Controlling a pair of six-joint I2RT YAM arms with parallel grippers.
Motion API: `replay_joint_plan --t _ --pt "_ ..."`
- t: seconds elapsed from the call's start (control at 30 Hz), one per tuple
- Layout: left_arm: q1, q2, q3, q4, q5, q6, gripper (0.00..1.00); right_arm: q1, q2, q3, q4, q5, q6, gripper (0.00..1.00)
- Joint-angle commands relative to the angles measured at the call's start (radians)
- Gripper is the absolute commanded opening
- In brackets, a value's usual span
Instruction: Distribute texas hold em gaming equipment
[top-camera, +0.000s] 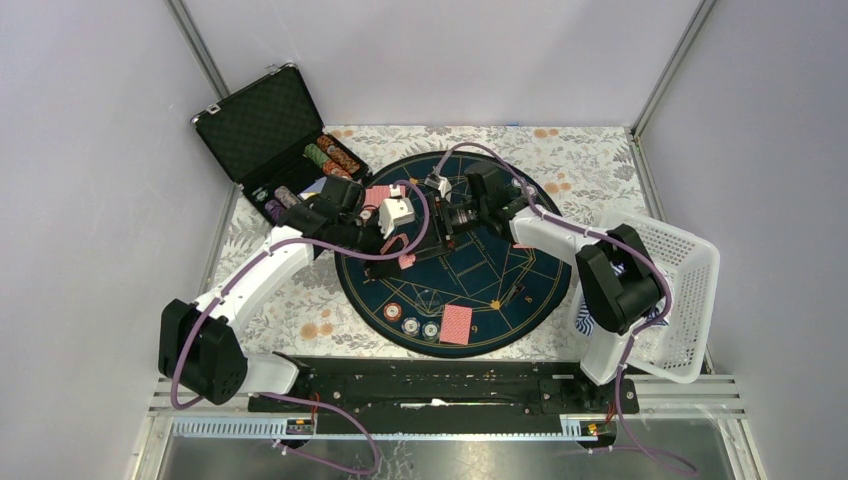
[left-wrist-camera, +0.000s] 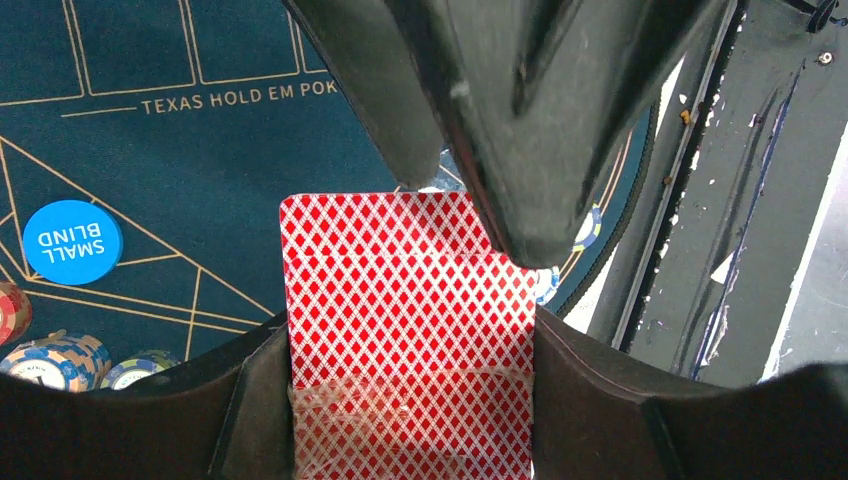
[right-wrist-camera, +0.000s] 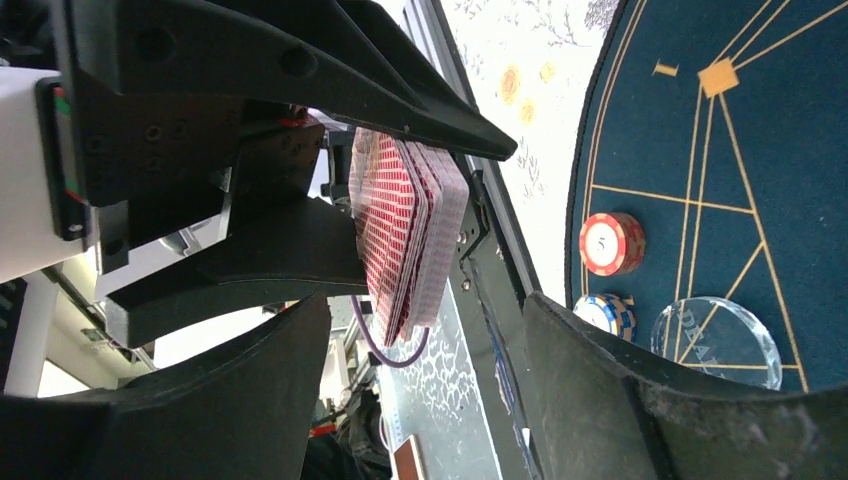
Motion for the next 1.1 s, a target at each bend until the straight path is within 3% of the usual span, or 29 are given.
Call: replay_joint_plan --t 0.0,0.1,0.43,0.63,0.77,1.07 --pt "-0.004 -0.02 0.02 0.025 0.006 0.009 0.0 0.028 0.012 0.046 -0.012 0.012 -0.017 0.76" --pt "-0.004 -0.027 0.019 0.024 0.007 0.008 0.0 0.031 0.029 0.06 -0.019 0.006 -0.004 0.74" --pt "-0.004 -0.047 0.009 0.038 0.001 0.001 0.0 0.009 0.048 0.071 -0.099 0.013 -0.05 0.49" --pt "-0.004 -0.049 0.01 0.039 -0.003 0.001 0.0 -0.028 0.022 0.051 -0.101 0.017 -0.062 0.41" --pt "-0.004 -0.045 0.014 0.04 0.001 0.0 0.0 -0.043 0.001 0.049 -0.148 0.021 -0.082 0.4" --pt "-0.004 -0.041 0.014 0.038 0.002 0.003 0.0 -0.037 -0.04 0.04 -0.02 -0.017 -0.002 0.54"
